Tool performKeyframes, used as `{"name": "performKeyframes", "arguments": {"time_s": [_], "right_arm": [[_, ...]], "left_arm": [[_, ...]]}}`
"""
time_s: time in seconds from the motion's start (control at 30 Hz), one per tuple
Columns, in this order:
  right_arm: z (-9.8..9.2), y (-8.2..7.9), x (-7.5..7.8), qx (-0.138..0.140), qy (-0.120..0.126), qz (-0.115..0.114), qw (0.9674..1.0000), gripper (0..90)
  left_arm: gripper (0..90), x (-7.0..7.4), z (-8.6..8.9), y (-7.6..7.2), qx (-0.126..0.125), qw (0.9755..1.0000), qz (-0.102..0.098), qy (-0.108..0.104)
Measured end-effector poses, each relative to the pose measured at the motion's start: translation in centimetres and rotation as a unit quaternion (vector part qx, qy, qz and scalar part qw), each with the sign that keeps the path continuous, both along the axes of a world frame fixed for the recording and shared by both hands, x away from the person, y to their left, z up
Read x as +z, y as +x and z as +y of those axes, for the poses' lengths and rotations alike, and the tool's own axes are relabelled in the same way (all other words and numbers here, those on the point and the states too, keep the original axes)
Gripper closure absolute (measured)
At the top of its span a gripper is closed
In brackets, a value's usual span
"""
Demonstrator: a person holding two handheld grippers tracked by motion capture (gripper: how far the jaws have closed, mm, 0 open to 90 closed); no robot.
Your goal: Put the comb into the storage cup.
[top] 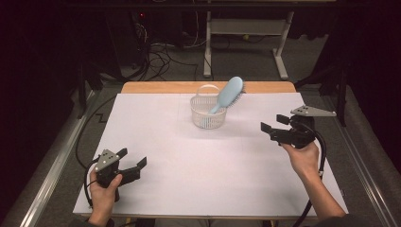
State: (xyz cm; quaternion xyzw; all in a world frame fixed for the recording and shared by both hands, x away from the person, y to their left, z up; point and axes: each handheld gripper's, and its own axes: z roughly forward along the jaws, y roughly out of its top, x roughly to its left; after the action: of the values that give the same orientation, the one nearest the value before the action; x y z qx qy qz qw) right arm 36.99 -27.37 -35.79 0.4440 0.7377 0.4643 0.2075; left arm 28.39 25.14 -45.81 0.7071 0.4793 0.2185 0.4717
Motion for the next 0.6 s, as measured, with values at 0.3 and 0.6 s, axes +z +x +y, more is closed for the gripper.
{"name": "performKeyframes", "arguments": {"time_s": [0.3, 0.6], "right_arm": [[-0.2, -0.7, -0.2, 0.004, 0.000, -0.004, 1.0000, 26.0], [-0.9, -1.6, -0.6, -0.001, 0.007, -0.007, 0.9999, 25.6]], "left_arm": [[15.8, 0.0, 0.0, 0.0, 0.000, 1.0000, 0.000, -0.001], [15.8, 0.0, 0.0, 0.0, 0.000, 1.0000, 0.000, 0.000]]}}
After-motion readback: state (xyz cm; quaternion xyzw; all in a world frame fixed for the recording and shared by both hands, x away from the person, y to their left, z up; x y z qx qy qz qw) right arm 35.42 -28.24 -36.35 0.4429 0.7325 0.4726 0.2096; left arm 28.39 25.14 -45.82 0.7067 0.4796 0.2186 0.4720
